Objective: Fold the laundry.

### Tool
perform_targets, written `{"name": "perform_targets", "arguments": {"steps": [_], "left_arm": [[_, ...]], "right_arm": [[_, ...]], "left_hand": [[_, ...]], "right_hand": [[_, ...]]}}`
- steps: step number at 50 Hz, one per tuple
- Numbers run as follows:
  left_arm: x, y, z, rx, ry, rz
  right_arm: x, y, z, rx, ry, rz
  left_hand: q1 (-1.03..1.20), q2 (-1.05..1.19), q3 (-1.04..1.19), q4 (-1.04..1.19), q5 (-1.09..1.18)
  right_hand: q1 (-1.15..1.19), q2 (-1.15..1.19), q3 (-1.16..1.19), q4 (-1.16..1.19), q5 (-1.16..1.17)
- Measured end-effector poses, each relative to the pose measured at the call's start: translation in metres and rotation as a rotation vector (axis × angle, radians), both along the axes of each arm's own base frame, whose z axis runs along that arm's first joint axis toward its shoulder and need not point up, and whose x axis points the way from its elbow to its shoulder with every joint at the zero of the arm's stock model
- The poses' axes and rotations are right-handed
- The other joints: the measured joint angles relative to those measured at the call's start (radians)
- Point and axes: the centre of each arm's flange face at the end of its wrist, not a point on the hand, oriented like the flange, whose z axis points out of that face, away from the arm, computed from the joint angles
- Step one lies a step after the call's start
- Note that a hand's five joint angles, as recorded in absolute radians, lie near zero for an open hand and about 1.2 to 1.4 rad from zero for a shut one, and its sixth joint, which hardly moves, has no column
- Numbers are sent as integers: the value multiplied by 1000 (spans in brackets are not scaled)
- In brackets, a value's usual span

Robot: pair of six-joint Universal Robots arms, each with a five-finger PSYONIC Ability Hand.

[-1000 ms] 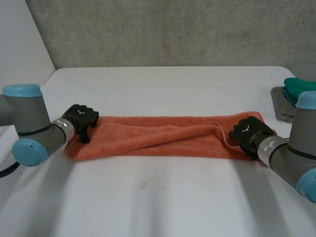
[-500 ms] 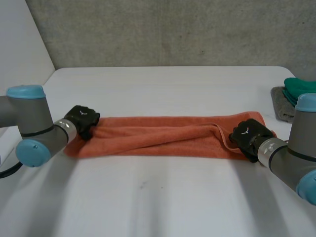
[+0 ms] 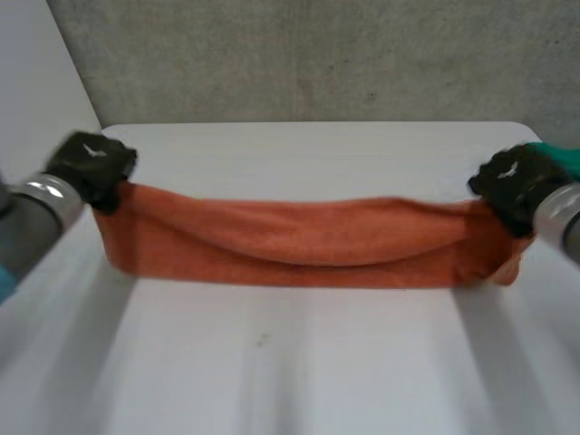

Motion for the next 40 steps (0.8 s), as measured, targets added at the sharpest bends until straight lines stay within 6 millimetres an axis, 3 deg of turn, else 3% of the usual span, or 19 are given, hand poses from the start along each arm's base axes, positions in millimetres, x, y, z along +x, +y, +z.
{"name": "perform_targets", "arguments": {"steps": [3,8,14,16,20,21,23,26,27,28,29,30,33,35,37,38,39,40], "left_arm": [[14,20,31,-81,15,31],[28,47,55,-151,26,62],[33,62,44,-117,24,68],[33,61,32,-79,20,65],[31,52,10,-9,8,61],[28,37,-5,26,-2,57],[26,21,-13,31,-10,55],[20,-3,-19,3,-17,52],[13,-23,-14,-63,-14,47],[13,-23,-14,-63,-14,47],[5,-40,-5,-142,-6,42],[-1,-53,7,-221,7,38],[-14,-74,39,-408,46,32],[-20,-85,74,-598,95,31],[-23,-89,95,-712,130,33],[-25,-90,120,-845,177,34],[-25,-90,120,-845,177,34],[-25,-87,149,-992,239,36]], "right_arm": [[-11,7,30,2,-3,-23],[-20,18,55,71,-5,-25],[-23,23,56,174,-11,0],[-22,17,44,235,-10,7],[-20,7,29,286,-6,9],[-17,-9,10,324,-1,8],[-14,-22,0,320,2,5],[-8,-40,-7,276,3,0],[-1,-53,-5,206,-3,-3],[-1,-53,-5,206,-3,-3],[3,-59,-2,165,-8,-3],[20,-81,17,-16,-49,-1],[40,-99,52,-252,-131,11],[51,-107,86,-443,-213,24],[57,-109,108,-559,-266,34],[61,-109,135,-695,-331,48],[61,-109,135,-695,-331,48],[63,-105,164,-837,-400,62]], "left_hand": [[0,1,0,0,0],[0,1,1,0,0],[0,2,4,0,0],[0,2,4,0,0],[0,2,4,1,0],[0,2,4,4,0],[0,2,4,4,0],[0,2,4,4,0],[0,2,5,4,0],[0,2,5,4,0],[0,2,5,4,0],[0,2,5,4,0],[0,2,5,4,0],[0,2,5,5,0],[0,2,5,5,0],[0,2,5,5,0],[0,2,5,5,0],[0,2,5,5,0]], "right_hand": [[0,0,0,0,0],[0,0,0,0,0],[0,0,0,0,0],[0,0,0,0,0],[0,0,0,0,0],[0,0,0,0,0],[0,0,0,0,0],[0,0,0,0,0],[0,2,0,0,0],[0,2,0,0,0],[0,2,0,0,0],[0,8,0,0,0],[0,9,0,0,0],[0,9,0,0,0],[0,9,0,0,0],[0,9,0,0,0],[0,9,0,0,0],[0,9,0,0,0]]}}
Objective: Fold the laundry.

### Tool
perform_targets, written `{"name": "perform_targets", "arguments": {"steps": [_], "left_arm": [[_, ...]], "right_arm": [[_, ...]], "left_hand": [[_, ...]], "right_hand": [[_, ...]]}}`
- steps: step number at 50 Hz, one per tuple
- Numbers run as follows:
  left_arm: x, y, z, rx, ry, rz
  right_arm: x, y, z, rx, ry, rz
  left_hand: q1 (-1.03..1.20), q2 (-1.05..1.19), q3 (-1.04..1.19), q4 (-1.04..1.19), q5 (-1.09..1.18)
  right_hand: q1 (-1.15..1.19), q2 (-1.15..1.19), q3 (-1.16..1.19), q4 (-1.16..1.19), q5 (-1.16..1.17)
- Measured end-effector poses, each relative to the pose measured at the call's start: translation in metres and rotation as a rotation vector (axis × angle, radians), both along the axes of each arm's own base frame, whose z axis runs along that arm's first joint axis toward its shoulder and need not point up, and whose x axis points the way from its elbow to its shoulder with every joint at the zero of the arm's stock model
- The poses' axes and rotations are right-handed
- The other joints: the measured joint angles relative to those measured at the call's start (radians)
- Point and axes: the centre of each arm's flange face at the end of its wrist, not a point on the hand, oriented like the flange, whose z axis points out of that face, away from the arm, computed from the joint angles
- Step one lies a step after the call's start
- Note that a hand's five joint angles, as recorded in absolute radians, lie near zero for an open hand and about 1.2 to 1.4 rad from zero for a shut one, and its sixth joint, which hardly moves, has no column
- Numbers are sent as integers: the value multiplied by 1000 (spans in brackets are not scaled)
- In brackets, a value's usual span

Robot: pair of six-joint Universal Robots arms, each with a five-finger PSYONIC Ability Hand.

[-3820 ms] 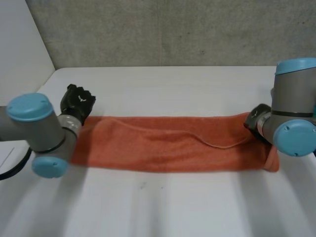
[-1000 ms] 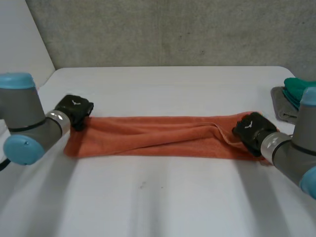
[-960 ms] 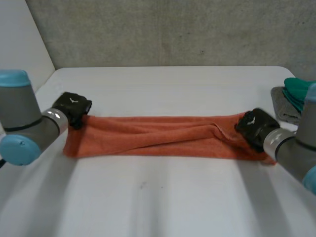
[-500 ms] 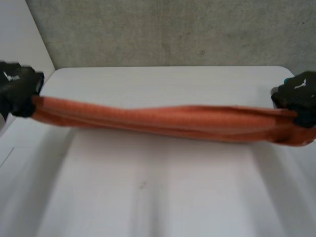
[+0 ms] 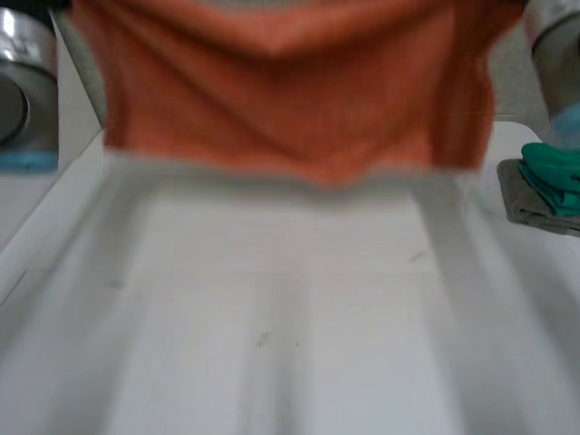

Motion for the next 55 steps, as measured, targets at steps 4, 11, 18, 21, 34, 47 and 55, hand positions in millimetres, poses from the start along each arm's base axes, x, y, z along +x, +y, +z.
{"name": "perform_targets", "arguments": {"steps": [4,11,18,21,34,47,55], "left_arm": [[3,10,30,-134,99,-26],[10,12,8,-19,155,-54],[16,9,-91,307,83,-43],[16,12,-127,409,54,-46],[21,54,-265,805,-193,-9],[69,135,-201,950,-341,154],[76,196,-206,1274,-495,65]], "right_arm": [[-1,9,29,-134,-69,13],[-2,10,9,-77,-56,20],[6,-1,-89,191,73,66],[9,-3,-129,287,125,87],[-6,22,-298,757,377,114],[-56,105,-220,1041,427,59],[-94,151,-203,1231,572,19]], "left_hand": [[0,0,0,0,0],[0,0,0,0,0],[0,1,2,0,0],[0,1,2,0,0],[0,2,2,0,0],[0,2,2,0,0],[0,2,2,0,0]], "right_hand": [[0,0,0,0,0],[0,0,0,0,0],[0,0,0,0,0],[0,0,0,0,0],[0,0,0,0,0],[0,0,0,0,0],[0,0,0,0,0]]}}
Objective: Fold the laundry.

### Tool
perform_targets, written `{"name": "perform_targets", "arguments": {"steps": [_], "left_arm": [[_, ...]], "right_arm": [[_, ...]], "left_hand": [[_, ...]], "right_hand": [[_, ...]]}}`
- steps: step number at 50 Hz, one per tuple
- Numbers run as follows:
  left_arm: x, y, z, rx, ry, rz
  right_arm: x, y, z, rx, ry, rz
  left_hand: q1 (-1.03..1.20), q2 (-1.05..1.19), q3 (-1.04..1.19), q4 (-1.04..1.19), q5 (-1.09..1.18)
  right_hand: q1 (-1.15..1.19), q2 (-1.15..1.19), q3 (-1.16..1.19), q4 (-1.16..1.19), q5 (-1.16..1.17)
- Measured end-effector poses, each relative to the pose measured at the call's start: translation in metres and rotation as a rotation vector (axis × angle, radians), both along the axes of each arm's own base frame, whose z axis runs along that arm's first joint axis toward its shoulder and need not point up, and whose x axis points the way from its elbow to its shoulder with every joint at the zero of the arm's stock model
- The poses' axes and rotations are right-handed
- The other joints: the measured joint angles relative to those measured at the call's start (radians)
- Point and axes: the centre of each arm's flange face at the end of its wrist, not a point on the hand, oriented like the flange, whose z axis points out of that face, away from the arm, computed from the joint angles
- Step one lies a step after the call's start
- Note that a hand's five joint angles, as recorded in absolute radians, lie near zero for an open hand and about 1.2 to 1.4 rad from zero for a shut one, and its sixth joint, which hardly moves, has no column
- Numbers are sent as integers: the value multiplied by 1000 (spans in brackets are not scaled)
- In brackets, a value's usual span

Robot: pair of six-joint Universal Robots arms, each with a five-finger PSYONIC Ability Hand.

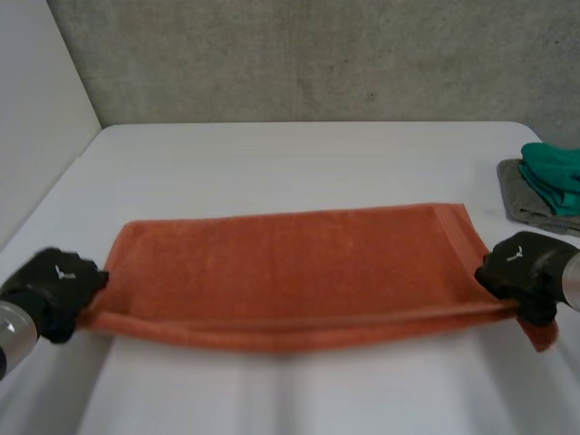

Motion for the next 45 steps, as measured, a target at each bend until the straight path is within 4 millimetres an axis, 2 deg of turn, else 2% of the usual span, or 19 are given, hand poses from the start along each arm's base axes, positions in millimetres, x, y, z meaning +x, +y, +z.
{"name": "perform_targets", "arguments": {"steps": [4,9,10,12,22,27,35,36,37,38,39,40,41,42,43,45], "left_arm": [[-1,-4,-4,23,-5,-35],[-7,-43,-17,-61,14,-41],[-10,-52,-19,-87,24,-31],[-15,-68,-22,-134,44,-9],[-43,-131,-40,-334,85,94],[-56,-150,-50,-385,81,108],[-68,-167,-61,-414,79,96],[-68,-167,-62,-415,79,95],[-70,-168,-62,-416,80,91],[-71,-168,-63,-416,80,87],[-74,-167,-63,-416,82,81],[-75,-166,-63,-417,83,76],[-79,-164,-62,-418,86,65],[-80,-163,-62,-418,87,61],[-83,-162,-61,-419,89,54],[-87,-158,-57,-424,94,43]], "right_arm": [[-1,-6,-7,-2,15,6],[3,-42,-28,-100,30,-16],[4,-44,-29,-109,31,-18],[14,-66,-34,-207,43,-20],[51,-134,-49,-491,34,-2],[63,-156,-66,-525,25,11],[73,-178,-87,-563,16,0],[74,-180,-88,-568,14,-3],[74,-182,-88,-579,11,-11],[74,-184,-88,-587,7,-18],[74,-186,-87,-597,1,-29],[74,-187,-86,-604,-4,-38],[73,-188,-83,-613,-16,-57],[73,-189,-81,-618,-22,-67],[72,-190,-75,-628,-41,-93],[70,-190,-65,-638,-70,-128]], "left_hand": [[0,0,0,0,0],[0,0,0,0,0],[0,0,0,0,0],[0,0,0,0,0],[0,0,0,0,0],[0,0,0,0,0],[-1,-21,-18,-21,-3],[-3,-46,-42,-48,-4],[-22,-76,-75,-69,-13],[-318,-353,-327,-338,-274],[-318,-353,-327,-338,-274],[-659,-647,-615,-635,-570],[-659,-647,-615,-635,-570],[-900,-898,-886,-897,-827],[-900,-898,-886,-897,-827],[-943,-979,-969,-984,-915]], "right_hand": [[0,0,0,0,0],[0,0,0,0,0],[0,0,0,0,0],[0,0,0,0,0],[0,0,0,0,0],[0,0,0,0,0],[-2,-3,1,-1,-1],[-49,-83,101,-80,-65],[-142,-165,55,-167,-142],[-278,-324,-83,-304,-274],[-415,-469,-222,-444,-412],[-513,-569,-322,-543,-513],[-721,-825,-563,-819,-791],[-721,-825,-563,-819,-791],[-784,-944,-656,-945,-918],[-788,-961,-667,-958,-935]]}}
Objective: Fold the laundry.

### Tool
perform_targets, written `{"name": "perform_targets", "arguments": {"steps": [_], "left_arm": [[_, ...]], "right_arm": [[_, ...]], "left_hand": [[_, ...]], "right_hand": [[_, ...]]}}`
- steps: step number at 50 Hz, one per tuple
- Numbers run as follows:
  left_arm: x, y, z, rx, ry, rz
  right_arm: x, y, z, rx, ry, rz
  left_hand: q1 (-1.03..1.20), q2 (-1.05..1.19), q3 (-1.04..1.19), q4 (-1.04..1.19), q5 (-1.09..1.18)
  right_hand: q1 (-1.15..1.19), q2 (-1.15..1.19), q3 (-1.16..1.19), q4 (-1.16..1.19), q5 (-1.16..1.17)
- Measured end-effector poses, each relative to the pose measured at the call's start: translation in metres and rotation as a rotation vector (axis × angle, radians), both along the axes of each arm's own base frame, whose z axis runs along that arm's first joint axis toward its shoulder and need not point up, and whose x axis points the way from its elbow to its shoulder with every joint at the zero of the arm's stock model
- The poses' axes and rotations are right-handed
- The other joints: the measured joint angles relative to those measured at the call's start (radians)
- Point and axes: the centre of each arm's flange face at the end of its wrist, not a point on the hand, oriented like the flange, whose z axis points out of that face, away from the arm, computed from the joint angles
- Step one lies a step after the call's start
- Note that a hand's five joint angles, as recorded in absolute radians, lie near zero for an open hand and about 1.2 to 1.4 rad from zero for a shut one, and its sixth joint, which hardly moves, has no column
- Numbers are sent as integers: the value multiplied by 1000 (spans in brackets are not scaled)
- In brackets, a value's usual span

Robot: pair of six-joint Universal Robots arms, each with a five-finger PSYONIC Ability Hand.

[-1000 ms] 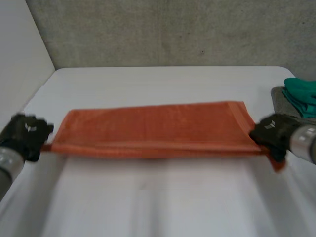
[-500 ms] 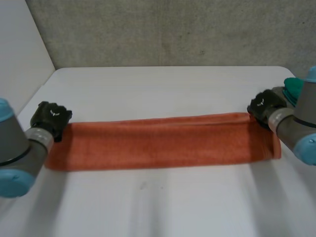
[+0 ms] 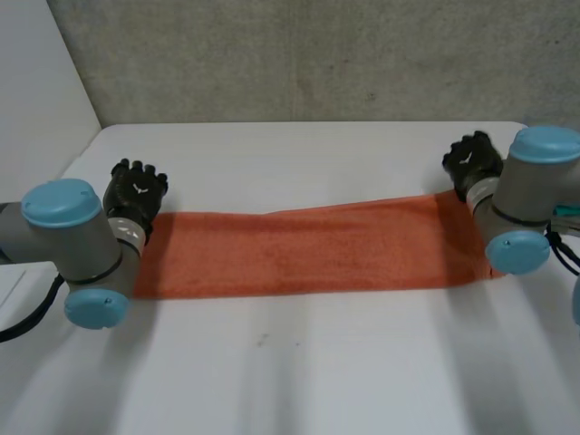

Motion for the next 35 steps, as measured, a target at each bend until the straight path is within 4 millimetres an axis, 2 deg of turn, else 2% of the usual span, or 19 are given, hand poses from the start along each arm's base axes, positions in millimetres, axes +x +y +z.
{"name": "perform_targets", "arguments": {"steps": [2,5,6,7,10,12,16,22,27,33,35], "left_arm": [[-3,4,9,-16,7,-9],[-3,10,22,-36,16,-13],[-2,14,32,-52,24,-14],[-1,18,39,-61,29,-14],[2,29,55,-84,46,-15],[6,39,65,-93,63,-15],[11,60,74,-86,115,-26],[11,81,65,-16,205,-71],[10,85,53,37,238,-87],[10,83,41,72,236,-83],[10,82,38,78,234,-81]], "right_arm": [[-5,4,23,-16,-75,-35],[-9,11,46,-23,-151,-56],[-12,21,64,-24,-206,-61],[-14,26,73,-23,-232,-60],[-18,46,91,7,-291,-38],[-23,60,93,60,-312,-18],[-40,85,75,229,-328,3],[-62,107,36,424,-349,-9],[-73,108,9,447,-354,-19],[-78,98,-16,415,-352,-21],[-78,95,-23,405,-351,-21]], "left_hand": [[0,-17,-17,-13,-9],[0,-18,-17,-13,-9],[0,-18,-17,-13,-9],[0,-18,-17,-13,-9],[0,-18,-17,-13,-9],[0,-18,-17,-13,-9],[0,-18,-17,-13,-9],[0,-18,-17,-13,-9],[0,-18,-17,-13,-9],[0,-18,-17,-13,-9],[0,-18,-17,-13,-9]], "right_hand": [[0,-1,0,0,-2],[0,-1,0,0,-2],[0,-1,0,0,-2],[0,-1,0,0,-2],[0,-1,0,0,-2],[0,-1,0,0,-2],[0,-1,0,0,-2],[0,1,2,0,-2],[115,133,161,139,128],[147,140,197,175,161],[236,286,302,282,258]]}}
